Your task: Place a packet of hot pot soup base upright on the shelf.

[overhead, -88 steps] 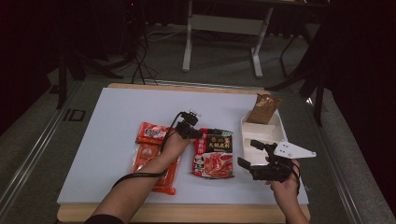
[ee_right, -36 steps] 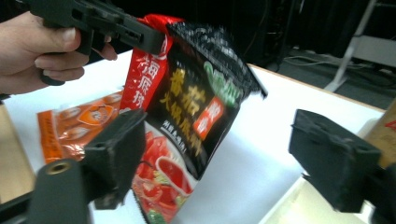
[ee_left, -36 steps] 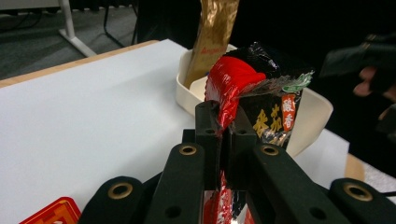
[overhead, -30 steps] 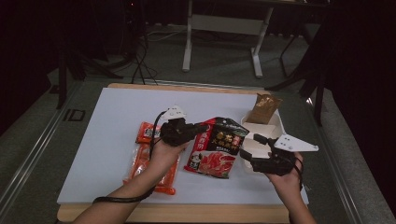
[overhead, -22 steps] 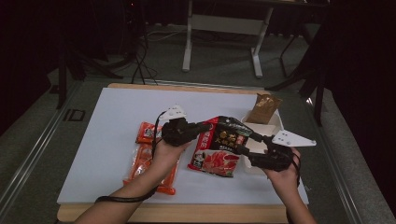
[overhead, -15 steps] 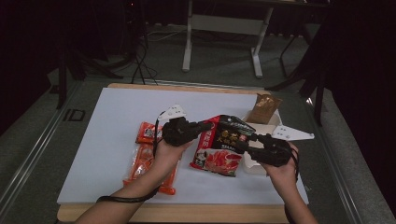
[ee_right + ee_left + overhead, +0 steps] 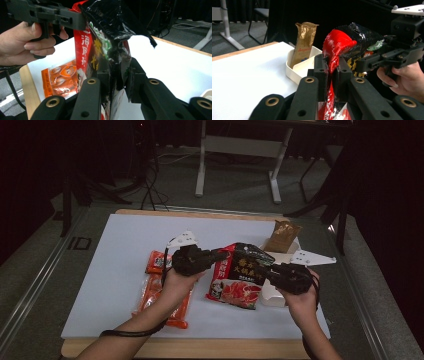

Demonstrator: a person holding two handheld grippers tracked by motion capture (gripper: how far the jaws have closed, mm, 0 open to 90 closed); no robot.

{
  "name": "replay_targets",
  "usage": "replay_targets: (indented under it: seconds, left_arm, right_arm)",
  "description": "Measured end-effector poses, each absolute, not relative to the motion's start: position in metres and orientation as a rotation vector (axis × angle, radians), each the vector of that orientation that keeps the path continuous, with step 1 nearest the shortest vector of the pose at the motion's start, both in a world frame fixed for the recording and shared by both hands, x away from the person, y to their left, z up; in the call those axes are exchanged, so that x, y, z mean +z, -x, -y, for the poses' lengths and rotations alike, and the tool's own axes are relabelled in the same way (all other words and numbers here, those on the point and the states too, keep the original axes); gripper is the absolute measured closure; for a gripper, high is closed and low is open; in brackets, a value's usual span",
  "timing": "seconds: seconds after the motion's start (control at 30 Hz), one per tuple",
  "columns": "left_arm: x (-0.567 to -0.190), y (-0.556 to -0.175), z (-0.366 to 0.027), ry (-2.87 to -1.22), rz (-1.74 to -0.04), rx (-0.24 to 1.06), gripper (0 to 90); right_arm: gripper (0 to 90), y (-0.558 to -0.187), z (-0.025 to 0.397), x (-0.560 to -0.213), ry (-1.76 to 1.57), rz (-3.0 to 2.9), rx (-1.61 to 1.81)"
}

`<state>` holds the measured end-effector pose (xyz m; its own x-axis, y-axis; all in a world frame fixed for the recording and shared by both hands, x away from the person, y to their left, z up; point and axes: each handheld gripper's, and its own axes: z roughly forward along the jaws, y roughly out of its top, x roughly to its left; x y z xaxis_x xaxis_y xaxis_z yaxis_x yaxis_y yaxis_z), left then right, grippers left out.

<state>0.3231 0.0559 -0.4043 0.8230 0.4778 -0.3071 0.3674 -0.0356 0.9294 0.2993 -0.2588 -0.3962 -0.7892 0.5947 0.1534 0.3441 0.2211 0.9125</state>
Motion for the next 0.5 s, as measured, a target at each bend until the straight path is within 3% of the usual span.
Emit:
replay_targets:
  seconds: [0.17, 0.27, 0.5]
  left_arm:
    - [-0.401, -0.321, -0.057, -1.650, -0.653, 0.104, 74.6]
    - [-0.397, -0.318, -0.057, -1.667, -0.634, 0.124, 57.7]
    - [-0.394, -0.315, -0.062, -1.655, -0.639, 0.117, 39.2]
  right_arm:
    - [77.9, -0.297, 0.260, -0.388, -0.878, -2.240, 1.610]
    - [78.3, -0.297, 0.261, -0.380, -0.864, -2.223, 1.606]
    - [78.7, -0.297, 0.264, -0.371, -0.851, -2.198, 1.608]
